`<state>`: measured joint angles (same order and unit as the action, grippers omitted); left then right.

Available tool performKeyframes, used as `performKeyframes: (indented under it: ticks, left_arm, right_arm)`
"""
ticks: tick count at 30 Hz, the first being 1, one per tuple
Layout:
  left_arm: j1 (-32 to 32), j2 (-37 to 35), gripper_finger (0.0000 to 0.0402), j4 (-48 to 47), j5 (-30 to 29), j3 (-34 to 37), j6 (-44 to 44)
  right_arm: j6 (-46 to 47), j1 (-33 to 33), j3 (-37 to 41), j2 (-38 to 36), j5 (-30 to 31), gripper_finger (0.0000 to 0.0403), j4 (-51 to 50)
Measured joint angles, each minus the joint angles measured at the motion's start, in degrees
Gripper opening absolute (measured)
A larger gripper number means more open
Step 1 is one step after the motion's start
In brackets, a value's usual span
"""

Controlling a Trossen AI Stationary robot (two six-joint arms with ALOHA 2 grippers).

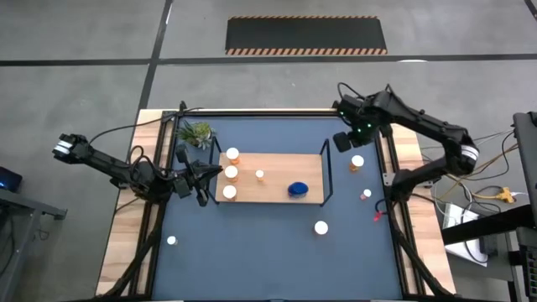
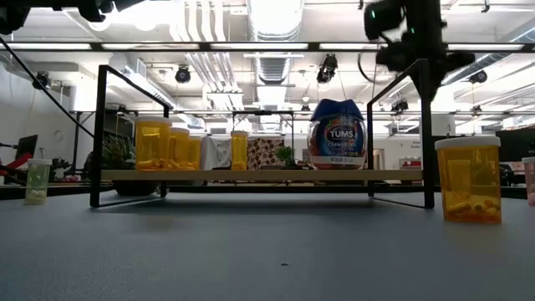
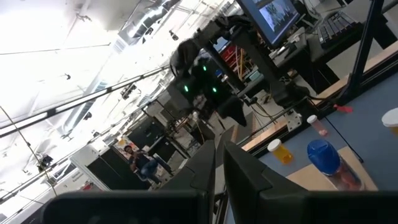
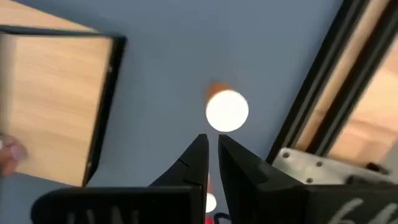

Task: Pick and place medicine bottles onto shelf by color
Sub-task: Put the big orange pill bottle on to the shelf

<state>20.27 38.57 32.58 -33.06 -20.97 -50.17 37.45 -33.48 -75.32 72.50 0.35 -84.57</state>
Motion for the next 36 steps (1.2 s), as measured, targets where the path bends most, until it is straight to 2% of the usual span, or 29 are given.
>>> performKeyframes:
  ticks: [4, 8, 11, 24, 30, 36]
  left_arm:
    - [0.0, 0.0, 0.0015, 0.0, 0.0, 0.0, 0.0]
    - [0.0, 0.0, 0.0015, 0.0, 0.0, 0.0, 0.0]
    - [0.0, 0.0, 0.0015, 0.0, 0.0, 0.0, 0.0]
    - [0.0, 0.0, 0.0015, 0.0, 0.0, 0.0, -0.1]
    - [0.0, 0.0, 0.0015, 0.0, 0.0, 0.0, -0.1]
    - [0.0, 0.0, 0.0015, 0.0, 0.0, 0.0, -0.1]
  right_arm:
    - [-2.3, -5.1, 7.3, -1.1, -4.8, 0.0027, 3.8]
    - [-3.6, -8.2, 12.4, -2.2, -4.9, 0.0032, 7.0]
    - [-4.0, -9.3, 14.8, -3.0, -5.7, 0.0050, 8.3]
    - [-1.0, -9.4, 20.8, -3.1, -6.6, 0.0233, 11.1]
    - [0.1, -9.4, 23.8, -3.1, -6.4, 0.0282, 15.0]
    - [0.6, -9.4, 26.4, -3.0, -6.4, 0.0309, 19.7]
